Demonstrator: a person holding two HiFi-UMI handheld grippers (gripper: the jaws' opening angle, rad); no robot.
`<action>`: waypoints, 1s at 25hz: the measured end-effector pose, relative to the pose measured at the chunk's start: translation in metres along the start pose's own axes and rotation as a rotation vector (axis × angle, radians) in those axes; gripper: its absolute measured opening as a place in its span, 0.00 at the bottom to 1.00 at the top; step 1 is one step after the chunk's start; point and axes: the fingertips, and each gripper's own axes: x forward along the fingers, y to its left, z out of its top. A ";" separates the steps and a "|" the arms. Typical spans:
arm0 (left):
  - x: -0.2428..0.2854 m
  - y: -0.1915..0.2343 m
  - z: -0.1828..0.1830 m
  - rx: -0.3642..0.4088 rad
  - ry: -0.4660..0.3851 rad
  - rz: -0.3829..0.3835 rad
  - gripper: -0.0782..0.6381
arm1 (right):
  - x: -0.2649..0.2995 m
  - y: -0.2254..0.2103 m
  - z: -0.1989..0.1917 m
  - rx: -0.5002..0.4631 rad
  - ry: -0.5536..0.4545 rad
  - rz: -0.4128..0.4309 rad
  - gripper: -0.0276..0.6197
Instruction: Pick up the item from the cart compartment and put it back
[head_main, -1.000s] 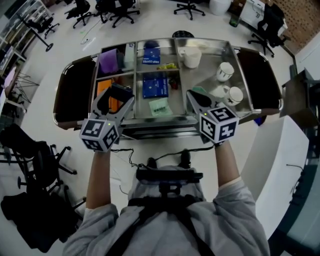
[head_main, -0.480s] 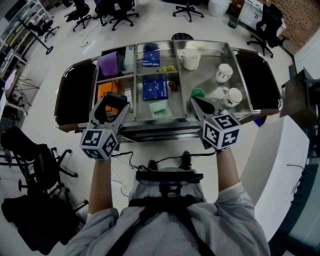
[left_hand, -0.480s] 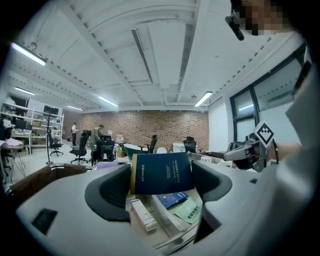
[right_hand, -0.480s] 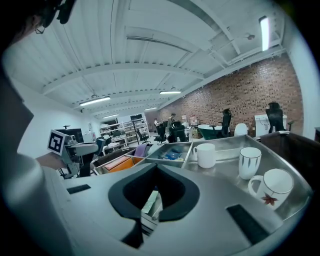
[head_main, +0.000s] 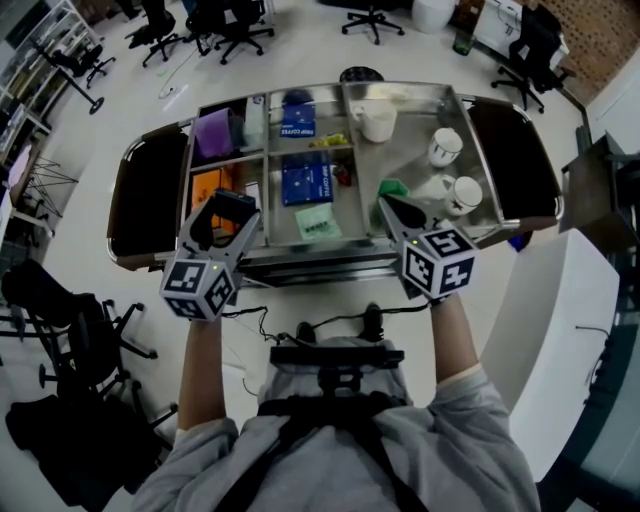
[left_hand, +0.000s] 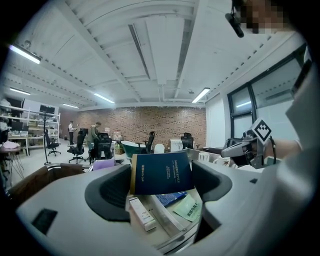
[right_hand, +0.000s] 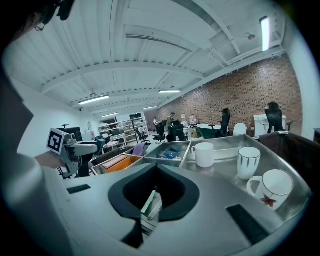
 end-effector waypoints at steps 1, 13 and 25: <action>0.002 0.000 0.000 0.001 0.005 -0.003 0.65 | 0.001 0.000 0.001 0.000 0.000 0.000 0.06; 0.057 0.000 0.019 0.087 0.069 -0.089 0.65 | 0.037 -0.001 0.025 -0.045 0.017 0.021 0.06; 0.165 -0.007 0.035 0.229 0.185 -0.256 0.65 | 0.097 -0.012 0.056 -0.111 0.064 0.032 0.06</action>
